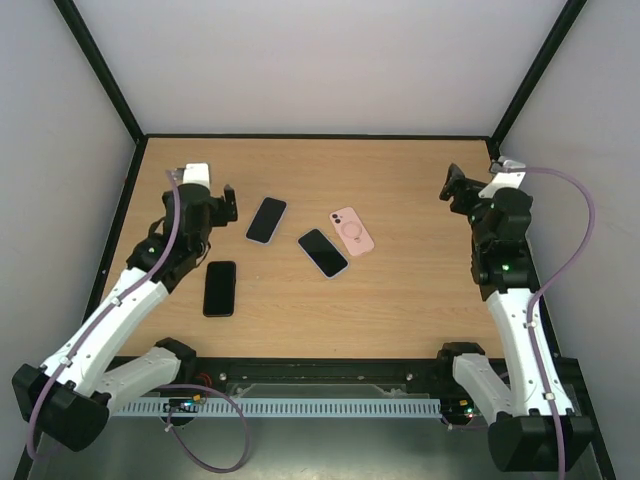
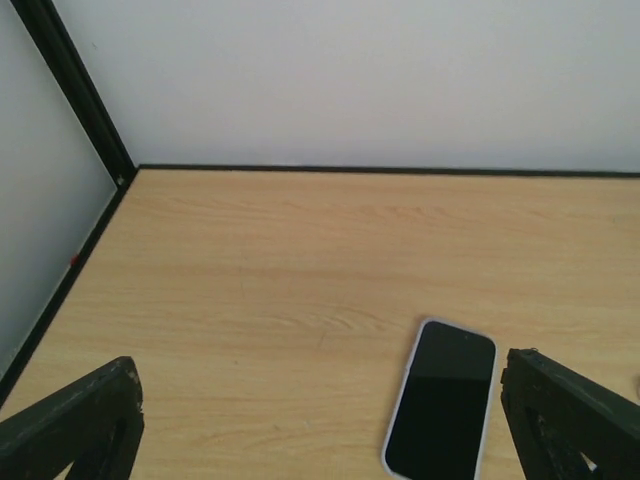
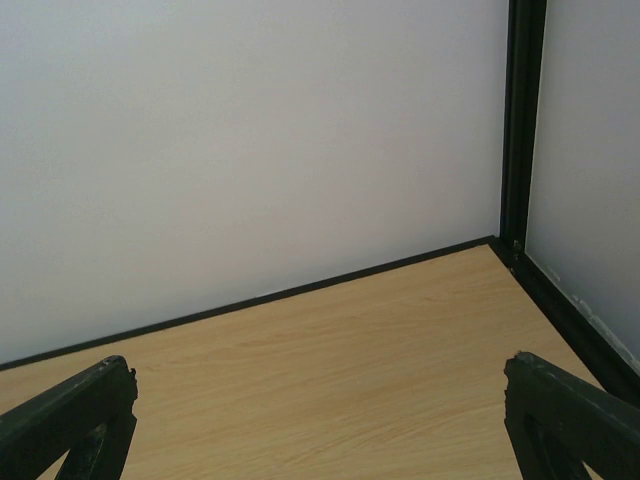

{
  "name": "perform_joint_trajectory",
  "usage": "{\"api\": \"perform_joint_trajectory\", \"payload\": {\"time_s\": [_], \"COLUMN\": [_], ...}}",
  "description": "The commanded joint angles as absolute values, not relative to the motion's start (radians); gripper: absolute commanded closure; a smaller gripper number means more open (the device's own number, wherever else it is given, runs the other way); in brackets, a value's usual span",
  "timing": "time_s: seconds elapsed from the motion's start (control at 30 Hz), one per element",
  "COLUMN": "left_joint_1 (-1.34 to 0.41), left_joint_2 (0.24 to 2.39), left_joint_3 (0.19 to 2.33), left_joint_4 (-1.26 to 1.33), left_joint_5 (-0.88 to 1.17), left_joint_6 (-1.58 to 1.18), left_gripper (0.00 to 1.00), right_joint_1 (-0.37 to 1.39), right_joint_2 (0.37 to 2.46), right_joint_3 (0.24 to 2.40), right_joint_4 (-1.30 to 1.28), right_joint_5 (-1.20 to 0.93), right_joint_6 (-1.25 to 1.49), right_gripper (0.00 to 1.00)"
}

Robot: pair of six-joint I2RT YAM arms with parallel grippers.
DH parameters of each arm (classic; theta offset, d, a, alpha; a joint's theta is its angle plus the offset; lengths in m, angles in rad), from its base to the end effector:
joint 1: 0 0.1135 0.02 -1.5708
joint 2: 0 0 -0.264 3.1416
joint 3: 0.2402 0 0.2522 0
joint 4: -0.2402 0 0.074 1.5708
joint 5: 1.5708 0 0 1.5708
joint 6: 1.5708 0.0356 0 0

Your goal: Take the phone out of the phone case

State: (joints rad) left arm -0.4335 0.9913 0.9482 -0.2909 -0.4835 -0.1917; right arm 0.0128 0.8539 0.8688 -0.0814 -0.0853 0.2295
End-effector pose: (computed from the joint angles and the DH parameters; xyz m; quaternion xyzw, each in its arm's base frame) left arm 0.2088 -0.0784 0.3492 -0.0424 0.8021 0.0125 0.5956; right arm 0.1998 0.0056 0.3689 0.0499 0.7284 0.1134 0.6738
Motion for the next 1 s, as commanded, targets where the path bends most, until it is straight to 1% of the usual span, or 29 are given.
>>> {"api": "perform_joint_trajectory", "payload": {"time_s": [0.0,0.17,0.27,0.37,0.5,0.6,0.73,0.97], "left_joint_1": [-0.446,-0.526,-0.619,-0.705,-0.777,-0.809,-0.828,-0.828], "left_joint_2": [0.958,0.960,0.993,1.053,1.185,1.322,1.505,1.771], "left_joint_3": [0.891,0.838,0.821,0.827,0.874,0.928,1.027,1.246], "left_joint_4": [-0.288,-0.282,-0.293,-0.315,-0.376,-0.420,-0.476,-0.491], "left_joint_5": [-0.396,-0.293,-0.262,-0.216,-0.166,-0.123,-0.065,-0.063], "left_joint_6": [-0.222,-0.274,-0.322,-0.374,-0.429,-0.455,-0.467,-0.487], "left_gripper": [0.06,0.21,0.25,0.23,0.13,0.08,0.06,0.06], "right_joint_1": [0.002,-0.007,-0.011,-0.015,-0.018,-0.020,-0.022,-0.024], "right_joint_2": [0.814,0.802,0.823,0.844,0.870,0.884,0.876,0.871], "right_joint_3": [0.811,0.748,0.733,0.716,0.704,0.699,0.686,0.675], "right_joint_4": [-0.100,-0.116,-0.142,-0.158,-0.175,-0.190,-0.197,-0.208], "right_joint_5": [-0.135,-0.161,-0.193,-0.220,-0.244,-0.255,-0.256,-0.267], "right_joint_6": [0.206,0.146,0.119,0.094,0.068,0.050,0.032,0.011], "right_gripper": [0.02,0.02,0.02,0.02,0.02,0.03,0.03,0.03]}}
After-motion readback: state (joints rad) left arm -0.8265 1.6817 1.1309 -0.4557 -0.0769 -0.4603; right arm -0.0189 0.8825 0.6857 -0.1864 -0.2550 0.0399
